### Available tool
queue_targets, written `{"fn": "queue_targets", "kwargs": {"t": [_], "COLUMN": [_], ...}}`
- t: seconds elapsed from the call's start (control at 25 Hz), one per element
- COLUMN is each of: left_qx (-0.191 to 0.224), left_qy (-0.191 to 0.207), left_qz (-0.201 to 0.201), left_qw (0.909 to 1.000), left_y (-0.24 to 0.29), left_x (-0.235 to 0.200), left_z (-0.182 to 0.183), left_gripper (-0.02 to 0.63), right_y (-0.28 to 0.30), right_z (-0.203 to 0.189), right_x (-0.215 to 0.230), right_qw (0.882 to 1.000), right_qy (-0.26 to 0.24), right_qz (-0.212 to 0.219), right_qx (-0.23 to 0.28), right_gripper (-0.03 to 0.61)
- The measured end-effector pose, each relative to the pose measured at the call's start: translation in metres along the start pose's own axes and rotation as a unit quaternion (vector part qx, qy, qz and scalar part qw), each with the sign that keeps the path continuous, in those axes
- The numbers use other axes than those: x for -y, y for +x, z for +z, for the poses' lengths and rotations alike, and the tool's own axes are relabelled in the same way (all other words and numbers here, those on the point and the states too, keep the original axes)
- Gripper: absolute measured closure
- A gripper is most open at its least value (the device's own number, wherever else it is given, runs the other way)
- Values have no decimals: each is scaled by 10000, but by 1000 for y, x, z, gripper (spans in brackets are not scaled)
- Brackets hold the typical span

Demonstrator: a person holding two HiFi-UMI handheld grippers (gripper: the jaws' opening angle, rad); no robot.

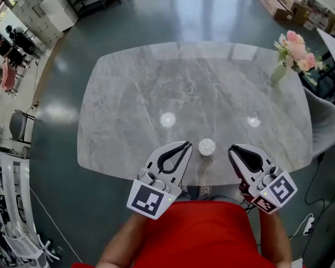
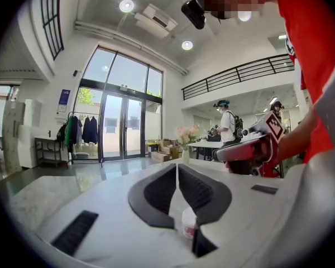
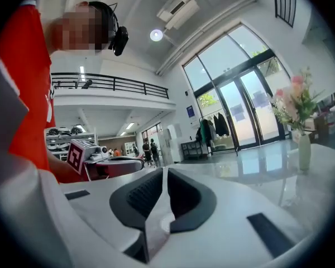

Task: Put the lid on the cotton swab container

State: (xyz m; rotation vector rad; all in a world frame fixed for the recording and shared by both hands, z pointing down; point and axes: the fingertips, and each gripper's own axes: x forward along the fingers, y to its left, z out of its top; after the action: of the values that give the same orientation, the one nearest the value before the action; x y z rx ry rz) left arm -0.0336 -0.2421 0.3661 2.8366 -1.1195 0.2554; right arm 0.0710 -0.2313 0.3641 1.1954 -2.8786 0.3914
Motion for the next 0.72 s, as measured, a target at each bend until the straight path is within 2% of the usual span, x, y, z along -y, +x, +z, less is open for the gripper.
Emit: {"fn": "queue_targets", "kwargs": {"t": [0.28,0.56,0.72], "left_qx": [99,383,365], "left_qy": [262,516,528], "left_qz": [30,-78,-166], "left_qw": [9996,9979,9978], "left_y": [-15,-22,-22], "left_x": [5,12,16], "left_z": [23,47,48], "left_gripper": [597,597,597], "right_y": [-16,-24,-25], "right_z": [32,45,46], "right_x": [-5,-11,-13], "right_qw": [9979,9956,9945], "right_qy": [-192,-381,-556], "right_qz": [-182,-299,-406], "right_qx": [585,802,792], "right_gripper": [560,561,563]}}
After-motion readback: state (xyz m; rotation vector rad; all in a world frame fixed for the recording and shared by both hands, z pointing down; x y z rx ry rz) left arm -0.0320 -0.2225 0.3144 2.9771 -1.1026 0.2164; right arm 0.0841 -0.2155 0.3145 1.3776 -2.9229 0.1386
